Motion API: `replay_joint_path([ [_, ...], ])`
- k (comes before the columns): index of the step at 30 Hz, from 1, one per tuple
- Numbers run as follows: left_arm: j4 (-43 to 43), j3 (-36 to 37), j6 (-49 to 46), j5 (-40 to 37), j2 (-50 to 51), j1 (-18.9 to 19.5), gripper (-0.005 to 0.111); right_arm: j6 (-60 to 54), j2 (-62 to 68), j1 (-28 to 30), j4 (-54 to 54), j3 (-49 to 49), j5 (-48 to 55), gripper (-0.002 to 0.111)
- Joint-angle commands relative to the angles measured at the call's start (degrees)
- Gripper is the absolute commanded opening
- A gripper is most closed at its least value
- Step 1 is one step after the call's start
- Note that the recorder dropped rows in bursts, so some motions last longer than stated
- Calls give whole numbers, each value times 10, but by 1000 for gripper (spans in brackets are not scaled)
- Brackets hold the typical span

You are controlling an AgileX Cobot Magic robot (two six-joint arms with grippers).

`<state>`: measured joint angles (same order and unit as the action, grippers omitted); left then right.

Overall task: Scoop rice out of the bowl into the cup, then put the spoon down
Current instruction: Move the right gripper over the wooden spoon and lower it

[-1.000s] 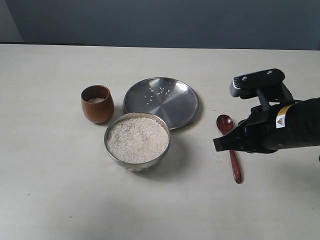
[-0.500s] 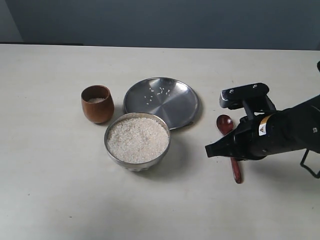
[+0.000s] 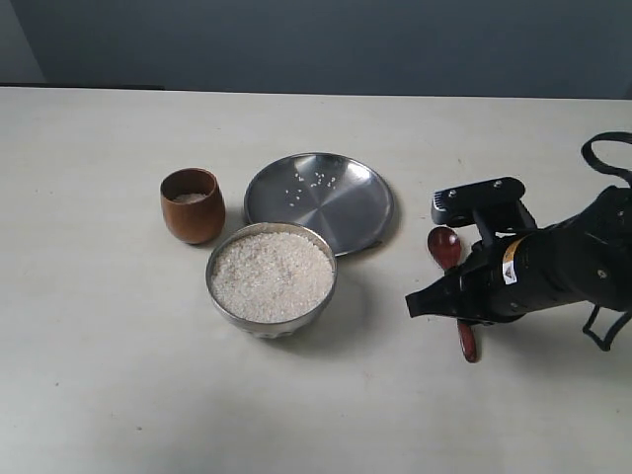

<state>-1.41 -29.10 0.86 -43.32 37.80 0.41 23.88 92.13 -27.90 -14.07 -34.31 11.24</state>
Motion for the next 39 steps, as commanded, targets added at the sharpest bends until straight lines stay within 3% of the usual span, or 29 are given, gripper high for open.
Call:
replay_joint_path([
  [1, 2, -4, 1, 5, 2, 1, 0, 157, 2, 14, -186, -3, 47, 27],
  [5, 3, -4, 1, 8, 2, 1, 0, 179, 2, 22, -199, -3, 75, 27],
  [17, 7, -4, 2, 8, 2, 1, 0, 179, 2, 4, -100, -3, 5, 27],
  [23, 7, -4, 2, 8, 2, 1, 0, 79, 2, 4, -101, -3, 25, 27],
  [39, 7, -4, 2, 8, 2, 1, 0, 76, 16, 4, -34, 15, -2, 27],
])
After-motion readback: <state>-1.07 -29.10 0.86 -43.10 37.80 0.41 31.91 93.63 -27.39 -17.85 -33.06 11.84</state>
